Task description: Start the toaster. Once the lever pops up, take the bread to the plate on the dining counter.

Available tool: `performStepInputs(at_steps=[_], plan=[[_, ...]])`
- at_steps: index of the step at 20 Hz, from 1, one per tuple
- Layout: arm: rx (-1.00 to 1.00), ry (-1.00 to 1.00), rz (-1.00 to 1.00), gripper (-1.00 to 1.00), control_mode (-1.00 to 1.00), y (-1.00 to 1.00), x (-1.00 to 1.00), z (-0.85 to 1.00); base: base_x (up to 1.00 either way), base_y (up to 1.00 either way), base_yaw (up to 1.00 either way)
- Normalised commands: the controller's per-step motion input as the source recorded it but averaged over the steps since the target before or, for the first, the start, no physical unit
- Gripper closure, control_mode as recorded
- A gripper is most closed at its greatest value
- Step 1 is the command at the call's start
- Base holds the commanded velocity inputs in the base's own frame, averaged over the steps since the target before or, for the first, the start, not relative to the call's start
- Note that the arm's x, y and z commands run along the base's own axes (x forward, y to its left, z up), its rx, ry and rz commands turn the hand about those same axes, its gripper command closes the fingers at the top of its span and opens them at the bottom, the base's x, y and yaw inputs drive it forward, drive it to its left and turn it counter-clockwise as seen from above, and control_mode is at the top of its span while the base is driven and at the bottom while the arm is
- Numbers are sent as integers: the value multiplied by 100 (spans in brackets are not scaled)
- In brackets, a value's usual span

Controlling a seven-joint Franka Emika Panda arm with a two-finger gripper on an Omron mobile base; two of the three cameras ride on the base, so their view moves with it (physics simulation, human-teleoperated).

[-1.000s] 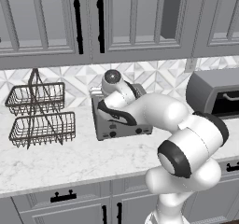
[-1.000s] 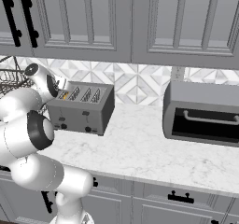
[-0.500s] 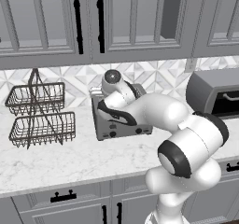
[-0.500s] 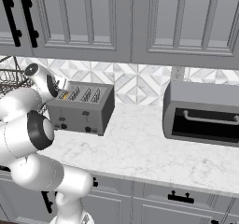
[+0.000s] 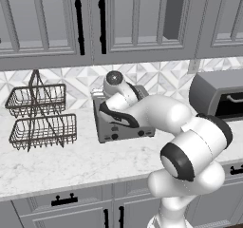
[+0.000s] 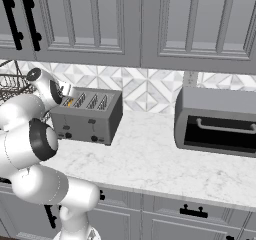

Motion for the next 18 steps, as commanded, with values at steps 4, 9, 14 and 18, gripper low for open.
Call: performStepInputs(at_steps=[4,9,14,18], plan=[[0,0,0,-100,-100,0,0,0,0,0,0],[0,0,0,-100,-100,0,0,0,0,0,0],[0,0,0,-100,-100,0,0,0,0,0,0],[0,0,0,-100,-100,0,0,0,0,0,0]])
